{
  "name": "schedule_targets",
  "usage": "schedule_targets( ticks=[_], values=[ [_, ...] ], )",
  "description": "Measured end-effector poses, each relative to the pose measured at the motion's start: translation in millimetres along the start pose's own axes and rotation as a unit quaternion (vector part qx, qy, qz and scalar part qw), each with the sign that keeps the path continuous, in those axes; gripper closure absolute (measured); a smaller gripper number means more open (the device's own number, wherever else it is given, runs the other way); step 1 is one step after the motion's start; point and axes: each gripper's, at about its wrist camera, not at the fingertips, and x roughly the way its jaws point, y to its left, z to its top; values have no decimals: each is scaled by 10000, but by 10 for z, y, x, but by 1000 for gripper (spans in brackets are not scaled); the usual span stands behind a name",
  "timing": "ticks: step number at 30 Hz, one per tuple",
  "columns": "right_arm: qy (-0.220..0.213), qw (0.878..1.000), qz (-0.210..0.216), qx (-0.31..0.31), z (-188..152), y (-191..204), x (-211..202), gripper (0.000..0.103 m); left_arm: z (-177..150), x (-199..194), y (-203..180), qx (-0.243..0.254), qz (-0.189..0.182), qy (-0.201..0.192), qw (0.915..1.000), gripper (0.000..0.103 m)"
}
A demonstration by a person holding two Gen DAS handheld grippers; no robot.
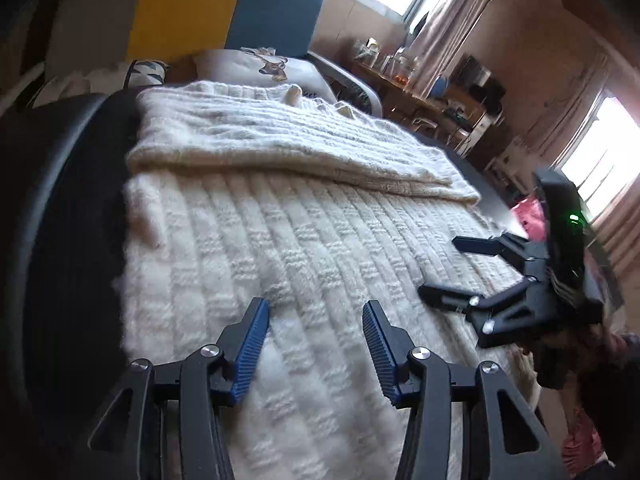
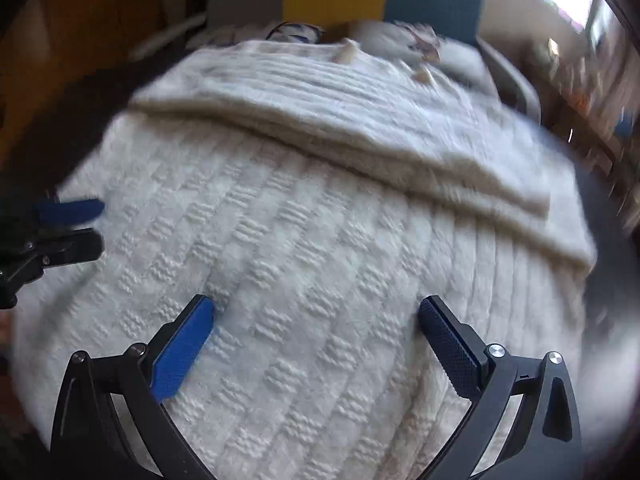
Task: Fold clothes
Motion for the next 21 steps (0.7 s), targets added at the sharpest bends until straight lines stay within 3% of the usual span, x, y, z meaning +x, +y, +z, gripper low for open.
schedule_targets(
  ticks=[2,5,7,9,10,12,15,17,18,20,21],
  values=[
    [-138,9998,152,-60,-63,-79,-41,0,44,-45,112,-357,-245,-19,9991,56],
    [-267,9986,461,58,-60,-168,-148,0,195,-108,149,-586,-306,-227,9976,53],
    [-590,9879,1286,633,-38,-345,-266,0,302,-136,191,-809,-465,-445,9946,52],
    [-766,9630,2254,1266,17,-523,-249,0,429,-58,411,-1575,-873,-620,9817,52],
    [-822,9539,2464,1502,20,-591,-222,0,482,-10,527,-1931,-922,-689,9744,52],
    [-874,9413,2720,1796,26,-694,-163,0,548,59,749,-2452,-961,-781,9615,52],
    [-950,9320,2855,2020,67,-801,-90,0,564,96,1049,-3262,-1097,-995,9336,52],
    [-1219,9094,3119,2465,56,-942,-95,0,573,102,1202,-3671,-1205,-1132,9154,52],
    [-1375,8927,3305,2736,10,-1015,-109,0,585,111,1239,-3766,-1214,-1176,9108,52],
    [-1584,8593,3673,3189,-69,-1155,-113,0,622,135,1253,-3802,-1169,-1228,9093,52],
    [-1658,8497,3740,3327,-107,-1213,-114,0,633,158,1258,-3852,-1177,-1241,9068,52]
  ],
)
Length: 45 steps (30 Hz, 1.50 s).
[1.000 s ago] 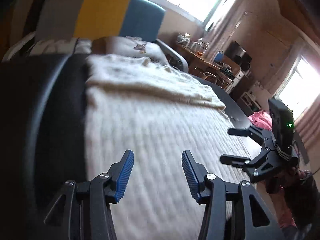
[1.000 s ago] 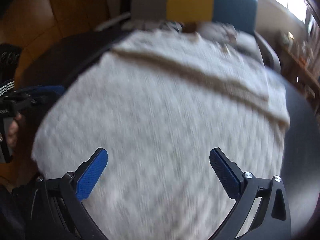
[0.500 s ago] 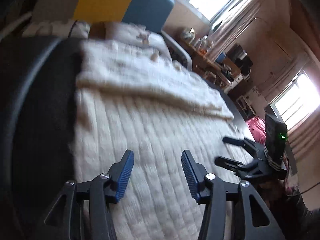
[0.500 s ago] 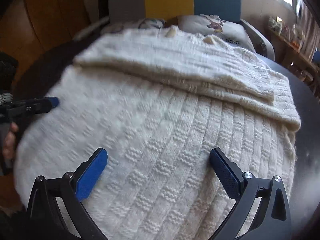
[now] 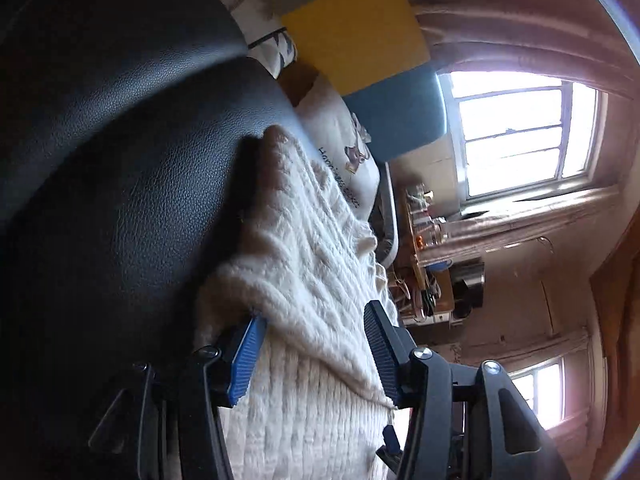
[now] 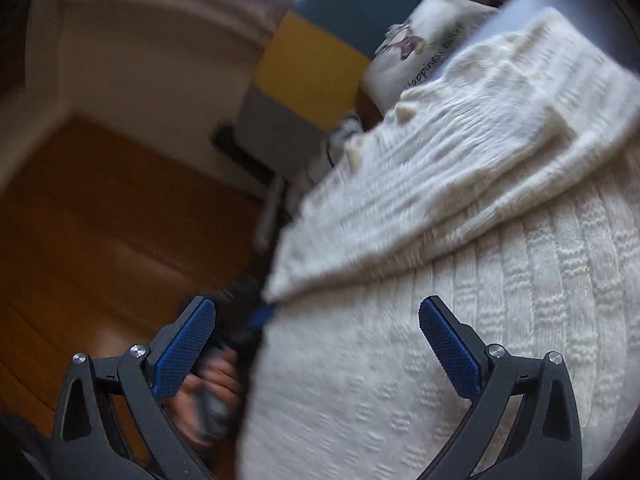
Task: Fold clothes
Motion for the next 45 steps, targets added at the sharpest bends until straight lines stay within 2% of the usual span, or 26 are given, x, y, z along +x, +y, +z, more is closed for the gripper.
schedule_targets(
  ticks=[2,5,7,10,13,16,18,19,22,25,28,34,38,42,45],
  values=[
    [-125,9999,-49,101,25,-54,-65,0,-4,36,-2,-130,68,-90,9999,52],
    [-187,9994,-274,96,-2,-58,-146,0,-38,-103,-110,-112,121,-775,9969,60],
    [-119,9980,-608,-88,-30,-27,-157,0,-36,-180,-191,-44,60,-998,9950,64],
    [-109,9960,-810,-371,-50,36,-144,0,-50,-156,-254,106,379,-1046,9937,77],
    [-224,9980,-547,-202,12,11,-181,0,-80,-145,-231,58,525,-1052,9931,87],
    [-412,9986,138,289,117,-92,-247,0,-33,-79,-145,-121,421,-815,9957,85],
    [-615,9953,435,609,166,-172,-308,0,-8,37,-46,-364,443,-577,9967,80],
    [-731,9928,544,775,191,-217,-340,0,-14,23,-20,-389,427,-588,9966,80],
    [-815,9891,680,1025,232,-276,-321,0,-49,-34,-45,-202,218,-676,9973,78],
    [-806,9860,785,1228,261,-314,-263,0,-52,22,-154,184,166,-591,9979,78],
    [-578,9897,636,1149,248,-272,-89,0,-30,46,-280,533,199,-574,9967,78],
    [-452,9950,-294,845,347,-143,171,0,-24,-8,-263,479,109,-614,9969,78],
    [-393,9904,-855,1012,392,-157,298,0,-56,-51,-277,588,73,-634,9962,78],
    [-660,9855,-952,1237,441,-130,354,0,-60,-90,-241,536,60,-585,9968,78],
    [-1066,9868,-410,1147,501,-62,304,0,-72,-90,-245,713,274,-561,9955,79]
  ],
)
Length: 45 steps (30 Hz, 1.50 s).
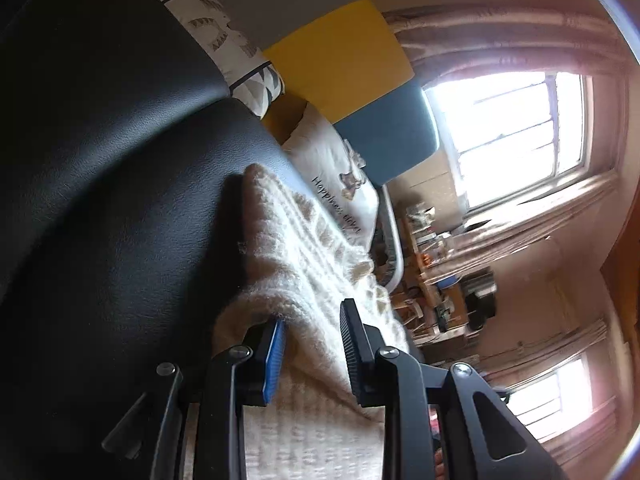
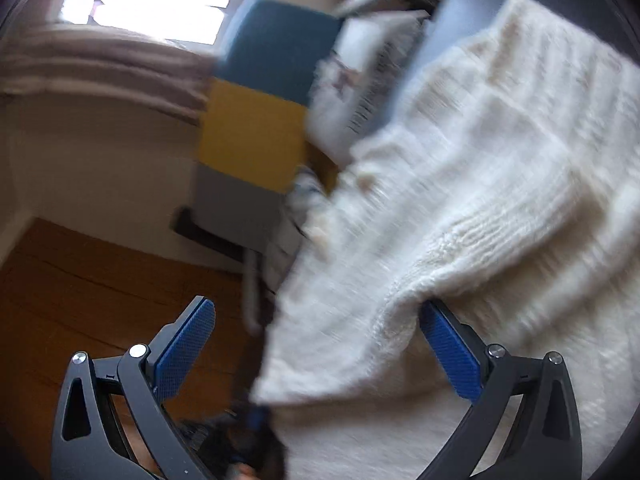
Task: Fold clothes
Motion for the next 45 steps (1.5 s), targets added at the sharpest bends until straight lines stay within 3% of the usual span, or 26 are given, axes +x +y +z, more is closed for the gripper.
schedule_targets(
  ticks=[1,4,6,9,11,13,15,19,22,26,27,33,39,41,43,45],
  values=[
    [-54,9999,38,-132,24,40,-3,0,-11,-6,6,50,55,-2,10000,79],
    [141,9960,-821,-309,73,19,129,0,-20,67,88,-178,108,235,9995,76],
    [264,9930,-1127,-218,63,-73,176,0,-32,138,162,-481,78,456,9978,73],
    [184,9918,-1162,-492,39,-12,178,0,-48,178,166,-484,129,489,9975,74],
    [131,9904,-1150,-758,37,74,193,0,-11,93,155,-582,-142,124,9981,76],
    [45,9931,-769,-889,64,135,143,0,42,0,136,-671,-352,-211,9969,77],
    [-5,9945,-542,-892,87,157,92,0,59,-1,126,-717,-353,-242,9965,78],
    [135,9906,-1182,-680,120,5,120,0,5,26,150,-746,-182,-209,9968,82],
    [31,9893,-1231,-781,106,-15,65,0,-50,-86,121,-637,-129,-533,9965,85],
    [11,9812,-1394,-1333,89,71,52,0,-120,10,45,-77,586,-326,9977,85],
    [87,9791,-1494,-1375,82,52,50,0,-131,29,40,-1,717,-269,9971,80],
    [438,9661,-1886,-1707,-3,49,-17,0,-181,26,9,291,1086,-32,9937,73],
    [715,9387,-2356,-2412,-251,163,-254,0,-276,-29,-245,994,1401,27,9851,72],
    [623,9133,-2808,-2883,-346,277,-295,0,-325,-28,-360,1421,1596,35,9769,72],
    [500,8868,-3162,-3332,-425,395,-315,0,-334,-30,-385,1442,1621,134,9761,72],
    [357,8708,-3316,-3612,-444,496,-311,0,-337,-67,-430,1487,1659,118,9748,72]
  ],
)
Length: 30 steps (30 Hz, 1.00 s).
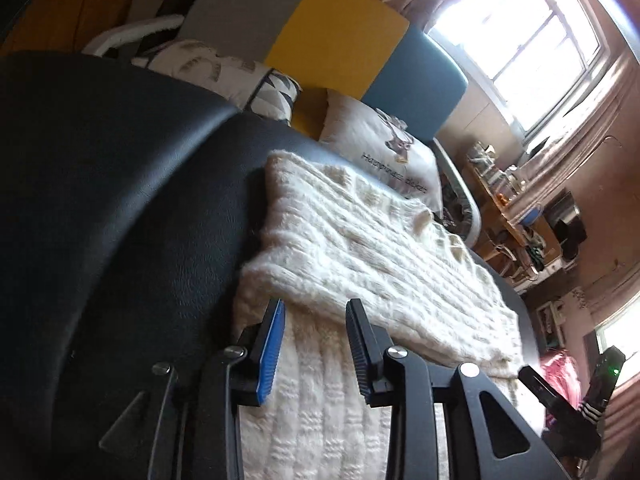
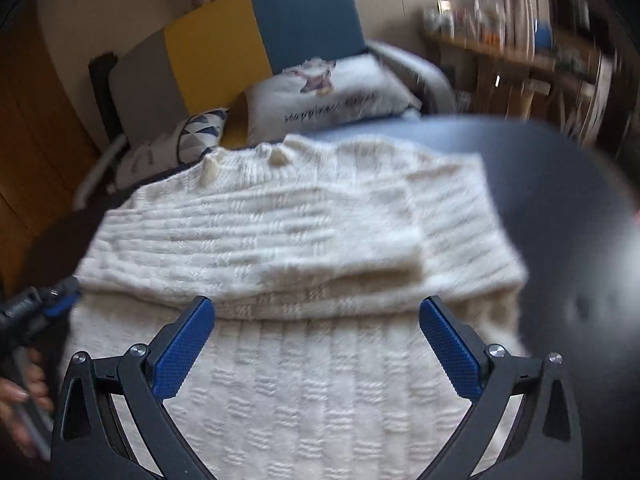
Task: Fold clothes
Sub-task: 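Open both grippers and release the folded sweater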
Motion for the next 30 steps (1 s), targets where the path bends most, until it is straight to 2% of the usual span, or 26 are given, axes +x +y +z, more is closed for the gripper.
schedule_targets(
  ticks=[3,5,7,11,12,15,18,21,24,26,28,30],
  values=[
    [-149,9995,-139,-260,136,82,17,0,18,-104,-89,187,28,-187,9996,72],
    [-105,9987,-234,-443,201,135,117,0,52,-142,-175,427,114,-317,9985,72],
    [4,9977,-291,-609,229,187,264,0,104,-77,-220,543,178,-280,9980,71],
    [378,9945,-486,-842,158,243,565,0,107,349,-179,726,614,500,9942,71],
    [472,9942,-470,-843,122,231,621,0,89,387,-186,798,677,548,9930,71],
    [444,9944,-410,-863,59,191,632,0,39,336,-275,1138,801,379,9895,71],
    [468,9935,-405,-959,55,188,601,0,2,238,-316,1255,787,265,9886,71],
    [338,9928,-424,-1066,102,225,492,0,-39,80,-389,1542,775,-53,9850,71],
    [76,9933,-162,-1139,208,309,364,0,-98,166,-434,1893,1009,133,9766,71],
    [231,9913,-331,-1252,243,346,477,0,-102,272,-367,1763,1040,363,9781,71],
    [639,9875,-548,-1333,171,307,713,0,-106,326,-309,1637,1025,483,9800,71],
    [606,9915,-332,-1103,114,203,740,0,-117,292,-297,1652,1005,470,9800,71]
  ],
)
